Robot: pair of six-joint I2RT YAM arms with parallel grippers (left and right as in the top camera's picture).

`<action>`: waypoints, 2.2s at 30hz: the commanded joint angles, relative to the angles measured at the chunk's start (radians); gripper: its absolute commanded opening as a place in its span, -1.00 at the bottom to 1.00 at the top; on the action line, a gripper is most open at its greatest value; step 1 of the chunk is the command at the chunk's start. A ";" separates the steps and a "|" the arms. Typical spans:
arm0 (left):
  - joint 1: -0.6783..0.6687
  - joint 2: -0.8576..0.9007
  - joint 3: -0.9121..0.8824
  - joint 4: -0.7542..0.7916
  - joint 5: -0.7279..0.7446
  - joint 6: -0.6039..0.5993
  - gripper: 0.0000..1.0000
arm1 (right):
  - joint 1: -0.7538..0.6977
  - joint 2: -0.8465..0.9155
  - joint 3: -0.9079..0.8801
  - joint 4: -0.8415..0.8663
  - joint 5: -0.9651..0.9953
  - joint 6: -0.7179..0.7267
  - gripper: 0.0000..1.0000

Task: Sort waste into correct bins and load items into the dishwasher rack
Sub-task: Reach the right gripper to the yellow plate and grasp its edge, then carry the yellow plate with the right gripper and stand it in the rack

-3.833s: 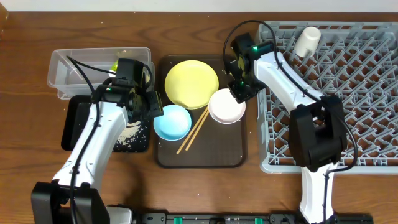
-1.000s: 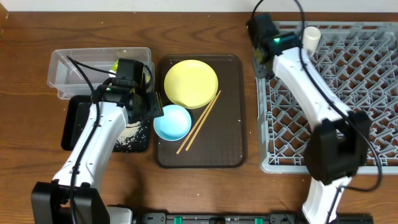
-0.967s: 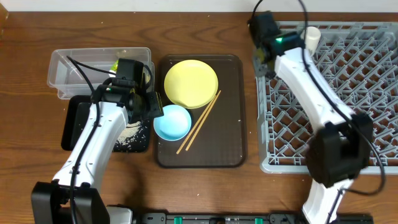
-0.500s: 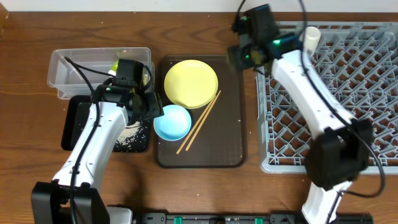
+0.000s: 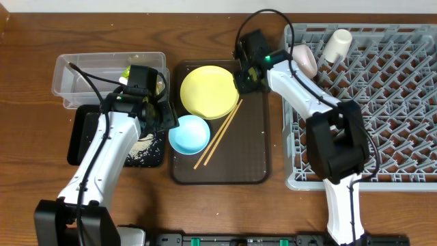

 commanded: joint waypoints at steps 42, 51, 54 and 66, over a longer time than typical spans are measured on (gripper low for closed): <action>0.004 -0.011 0.012 0.000 -0.016 -0.009 0.41 | -0.237 -0.518 0.003 -0.100 0.547 -0.229 -0.98; 0.004 -0.011 0.012 0.005 -0.016 -0.008 0.48 | -0.314 -0.522 0.002 -0.161 0.942 -0.401 -0.97; 0.004 -0.011 0.012 0.005 -0.016 -0.008 0.49 | -0.325 -0.520 0.000 -0.207 0.943 -0.462 -0.97; 0.004 -0.011 0.012 0.001 -0.016 -0.008 0.49 | -0.442 -0.520 0.000 -0.277 0.945 -0.483 -0.98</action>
